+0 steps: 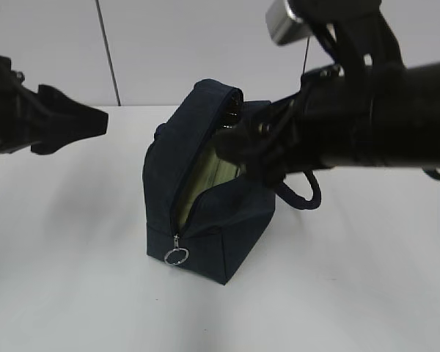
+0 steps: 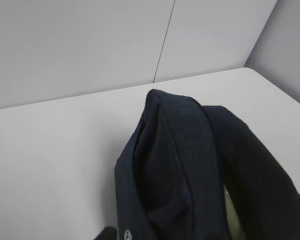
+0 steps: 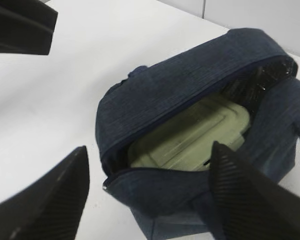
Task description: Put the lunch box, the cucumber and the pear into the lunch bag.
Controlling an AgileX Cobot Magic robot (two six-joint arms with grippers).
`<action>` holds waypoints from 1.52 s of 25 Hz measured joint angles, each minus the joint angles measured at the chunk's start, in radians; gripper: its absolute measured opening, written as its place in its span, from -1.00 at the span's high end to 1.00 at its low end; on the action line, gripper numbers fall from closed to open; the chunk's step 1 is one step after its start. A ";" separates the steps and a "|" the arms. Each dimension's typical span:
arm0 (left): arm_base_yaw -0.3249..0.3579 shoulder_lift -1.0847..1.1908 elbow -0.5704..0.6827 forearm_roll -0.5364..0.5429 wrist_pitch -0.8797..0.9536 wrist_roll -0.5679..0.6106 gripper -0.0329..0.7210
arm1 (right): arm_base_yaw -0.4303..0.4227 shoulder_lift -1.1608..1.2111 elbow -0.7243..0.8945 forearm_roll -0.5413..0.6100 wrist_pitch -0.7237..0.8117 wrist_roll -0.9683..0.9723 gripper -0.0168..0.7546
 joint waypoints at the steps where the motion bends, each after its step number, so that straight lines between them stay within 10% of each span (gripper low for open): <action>1: 0.000 -0.017 0.027 -0.032 -0.020 0.034 0.04 | 0.023 -0.003 0.041 0.004 -0.043 -0.004 -0.53; 11: 0.000 -0.188 0.265 -0.214 -0.155 0.263 0.08 | 0.257 0.017 0.257 0.007 -0.378 -0.008 -0.36; 25: 0.000 -0.257 0.275 -0.238 -0.135 0.281 0.15 | 0.263 0.404 0.258 -0.223 -0.627 0.255 -0.29; 38: 0.000 -0.257 0.275 -0.245 -0.134 0.281 0.15 | 0.263 0.574 0.130 -0.106 -0.692 0.266 -0.18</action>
